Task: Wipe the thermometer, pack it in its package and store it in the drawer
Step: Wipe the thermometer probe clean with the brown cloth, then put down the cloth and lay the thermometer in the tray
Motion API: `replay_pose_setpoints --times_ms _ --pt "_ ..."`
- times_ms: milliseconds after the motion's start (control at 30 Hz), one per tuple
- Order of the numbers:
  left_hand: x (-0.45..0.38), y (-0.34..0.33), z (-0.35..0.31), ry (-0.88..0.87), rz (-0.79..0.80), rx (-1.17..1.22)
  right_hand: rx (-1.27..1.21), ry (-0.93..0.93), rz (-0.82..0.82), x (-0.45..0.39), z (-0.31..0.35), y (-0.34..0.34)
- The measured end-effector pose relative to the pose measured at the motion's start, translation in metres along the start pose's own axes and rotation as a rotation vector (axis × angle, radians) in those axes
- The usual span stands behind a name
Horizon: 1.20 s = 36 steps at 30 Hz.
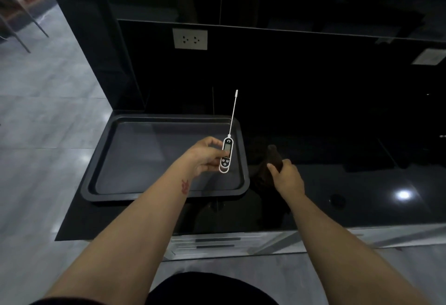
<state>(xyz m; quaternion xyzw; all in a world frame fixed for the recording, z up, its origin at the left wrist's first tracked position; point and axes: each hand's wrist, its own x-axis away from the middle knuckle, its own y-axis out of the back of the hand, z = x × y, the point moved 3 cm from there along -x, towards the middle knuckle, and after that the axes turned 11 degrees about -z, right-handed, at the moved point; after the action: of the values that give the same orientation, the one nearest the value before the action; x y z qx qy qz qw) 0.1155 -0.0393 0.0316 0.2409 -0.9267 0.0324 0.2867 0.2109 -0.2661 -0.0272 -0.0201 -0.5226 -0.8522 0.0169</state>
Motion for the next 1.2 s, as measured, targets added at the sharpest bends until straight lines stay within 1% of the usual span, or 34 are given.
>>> replay_pose_setpoints --times_ms 67,133,167,233,300,367,633,667,733,800,833,900,967,1033,1133,1167,1200 --pt "-0.001 0.0 0.002 0.013 -0.005 0.011 0.21 0.143 -0.156 0.005 0.0 0.003" --pt "-0.002 0.0 0.003 0.023 -0.009 0.017 0.285 0.318 -0.255 0.009 0.006 0.004" --pt "-0.003 -0.001 0.003 0.028 -0.009 0.021 0.29 0.391 -0.264 0.01 0.01 0.003" --pt "-0.004 -0.002 0.004 0.04 -0.01 0.028 0.289 0.486 -0.227 0.013 0.015 -0.003" --pt "-0.004 -0.003 0.004 0.044 -0.006 0.03 0.331 0.515 -0.122 0.016 0.016 -0.012" --pt "-0.004 -0.005 0.004 0.048 -0.002 0.039 0.384 0.525 -0.052 0.021 0.012 -0.019" --pt "-0.002 -0.007 0.011 0.092 -0.025 0.054 0.468 0.517 0.02 0.018 0.009 -0.024" --pt "-0.002 -0.007 0.012 0.097 -0.025 0.059 0.479 0.527 0.008 0.017 0.009 -0.023" --pt "-0.003 -0.005 0.013 0.109 -0.025 0.081 0.44 0.565 -0.113 0.02 0.017 -0.017" --pt "-0.003 -0.004 0.013 0.118 -0.038 0.106 0.312 0.615 -0.27 0.025 0.036 -0.008" --pt "-0.004 -0.004 0.014 0.118 -0.043 0.116 0.246 0.655 -0.314 0.029 0.049 -0.005" --pt "-0.004 -0.006 0.015 0.122 -0.055 0.132 0.142 0.75 -0.273 0.039 0.075 -0.005" --pt "-0.003 -0.006 0.017 0.116 -0.073 0.159 0.104 0.832 -0.144 0.05 0.094 -0.01" --pt "-0.002 -0.004 0.019 0.09 -0.083 0.179 0.107 0.84 -0.035 0.056 0.103 -0.016" --pt "-0.001 0.006 0.022 0.049 -0.091 0.146 0.11 0.82 -0.024 0.058 0.108 -0.023" --pt "-0.002 0.01 0.023 0.012 -0.134 0.08 0.109 0.819 -0.036 0.057 0.108 -0.025" --pt "-0.002 0.017 0.023 -0.039 -0.219 -0.031 0.111 0.816 -0.037 0.055 0.109 -0.028"
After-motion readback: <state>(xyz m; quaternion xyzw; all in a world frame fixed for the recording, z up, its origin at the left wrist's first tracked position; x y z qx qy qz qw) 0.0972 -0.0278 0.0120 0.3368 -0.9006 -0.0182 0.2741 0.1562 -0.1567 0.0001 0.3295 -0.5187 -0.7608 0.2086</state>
